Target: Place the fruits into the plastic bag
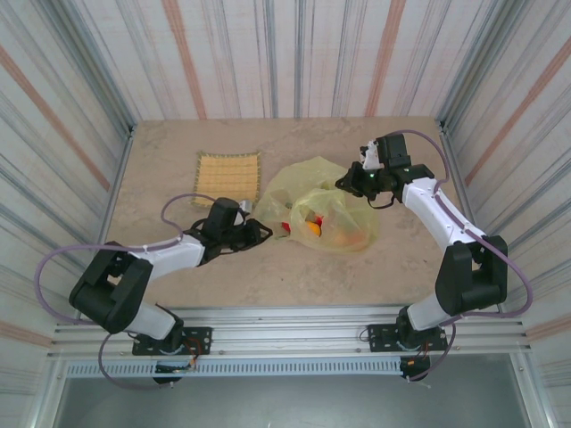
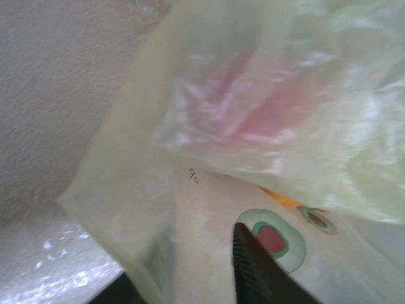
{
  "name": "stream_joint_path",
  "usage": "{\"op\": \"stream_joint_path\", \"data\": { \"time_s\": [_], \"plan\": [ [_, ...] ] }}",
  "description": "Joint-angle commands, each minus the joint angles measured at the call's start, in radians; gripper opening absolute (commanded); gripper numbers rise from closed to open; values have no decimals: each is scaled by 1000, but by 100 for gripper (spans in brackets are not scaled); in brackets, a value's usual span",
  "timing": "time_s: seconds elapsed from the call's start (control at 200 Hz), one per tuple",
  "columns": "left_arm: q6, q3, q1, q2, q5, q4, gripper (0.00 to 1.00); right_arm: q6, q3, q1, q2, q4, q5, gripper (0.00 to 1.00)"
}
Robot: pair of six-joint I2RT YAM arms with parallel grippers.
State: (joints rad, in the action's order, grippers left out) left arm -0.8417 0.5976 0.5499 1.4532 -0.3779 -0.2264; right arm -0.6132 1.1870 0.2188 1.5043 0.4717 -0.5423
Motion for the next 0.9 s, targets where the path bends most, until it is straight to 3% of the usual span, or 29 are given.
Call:
{"op": "stream_joint_path", "data": {
  "time_s": [0.0, 0.185, 0.466, 0.797, 0.897],
  "plan": [
    [-3, 21, 4, -7, -26, -60, 17, 13, 8, 1, -1, 16, 16, 0],
    [10, 72, 12, -63, -50, -40, 0, 9, 9, -10, -30, 18, 18, 0],
    [120, 304, 53, -160, -45, 140, 0, 30, 58, -68, -143, 56, 55, 0],
    [212, 566, 67, -132, -119, 337, 0, 54, 53, -116, -312, 86, 141, 0],
    [249, 596, 67, -121, -93, 383, 0, 37, 32, -111, -328, 59, 139, 0]
  ]
}}
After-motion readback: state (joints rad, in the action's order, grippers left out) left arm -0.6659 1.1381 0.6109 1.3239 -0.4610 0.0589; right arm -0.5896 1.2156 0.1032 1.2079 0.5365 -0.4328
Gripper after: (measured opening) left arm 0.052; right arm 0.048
